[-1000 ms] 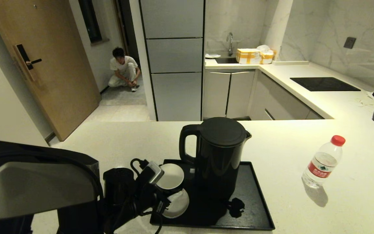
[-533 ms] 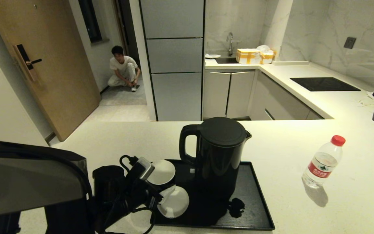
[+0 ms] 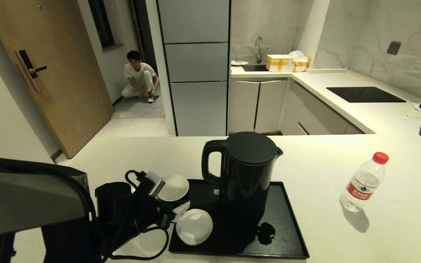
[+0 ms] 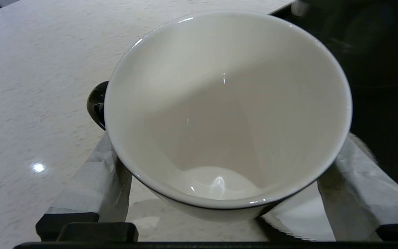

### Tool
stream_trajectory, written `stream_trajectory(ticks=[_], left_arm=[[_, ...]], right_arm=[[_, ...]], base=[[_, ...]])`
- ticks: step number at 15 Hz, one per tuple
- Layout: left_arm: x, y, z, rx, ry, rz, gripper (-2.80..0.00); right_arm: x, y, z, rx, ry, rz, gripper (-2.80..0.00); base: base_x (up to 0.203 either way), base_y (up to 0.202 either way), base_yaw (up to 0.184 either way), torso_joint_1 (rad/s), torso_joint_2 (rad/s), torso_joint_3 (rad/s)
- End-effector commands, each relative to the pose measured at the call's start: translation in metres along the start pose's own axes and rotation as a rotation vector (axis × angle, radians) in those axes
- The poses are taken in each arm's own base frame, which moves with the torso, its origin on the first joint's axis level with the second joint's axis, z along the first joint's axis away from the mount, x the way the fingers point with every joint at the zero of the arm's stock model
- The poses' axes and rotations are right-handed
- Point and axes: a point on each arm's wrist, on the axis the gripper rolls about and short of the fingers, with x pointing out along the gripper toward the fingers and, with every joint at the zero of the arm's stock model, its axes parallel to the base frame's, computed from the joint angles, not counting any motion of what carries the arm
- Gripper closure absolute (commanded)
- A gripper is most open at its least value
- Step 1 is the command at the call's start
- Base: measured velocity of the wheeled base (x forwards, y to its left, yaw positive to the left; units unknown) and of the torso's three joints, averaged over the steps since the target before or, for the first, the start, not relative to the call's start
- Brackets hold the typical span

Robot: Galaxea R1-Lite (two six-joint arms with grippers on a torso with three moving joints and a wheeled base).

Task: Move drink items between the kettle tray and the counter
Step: Place it on the left

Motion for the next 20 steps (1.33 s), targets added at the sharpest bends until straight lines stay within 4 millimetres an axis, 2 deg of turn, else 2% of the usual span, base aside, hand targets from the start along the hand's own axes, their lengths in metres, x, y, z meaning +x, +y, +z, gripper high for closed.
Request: stream_trajectory(ticks=[1, 10, 20], left_arm=[[-0.002, 0.012, -0.001, -0.010, -0.006, 0.042, 0.00], [-0.003, 0.040, -0.009, -0.073, 0.005, 0.139, 0.00], [0.010, 0.038, -0.039, -0.090, 0.104, 0.124, 0.00]], right_arm=[[0.000, 0.000, 0.000, -0.001, 0.002, 0.001, 0.00], [0.000, 0.000, 0.000, -0.001, 0.002, 0.000, 0.00], [0.000, 0.000, 0.000, -0.001, 0.002, 0.003, 0.00]], base=[[0.000, 0.000, 0.000, 0.000, 0.00, 0.000], [0.000, 0.000, 0.000, 0.000, 0.00, 0.000], [0.000, 0.000, 0.000, 0.000, 0.00, 0.000]])
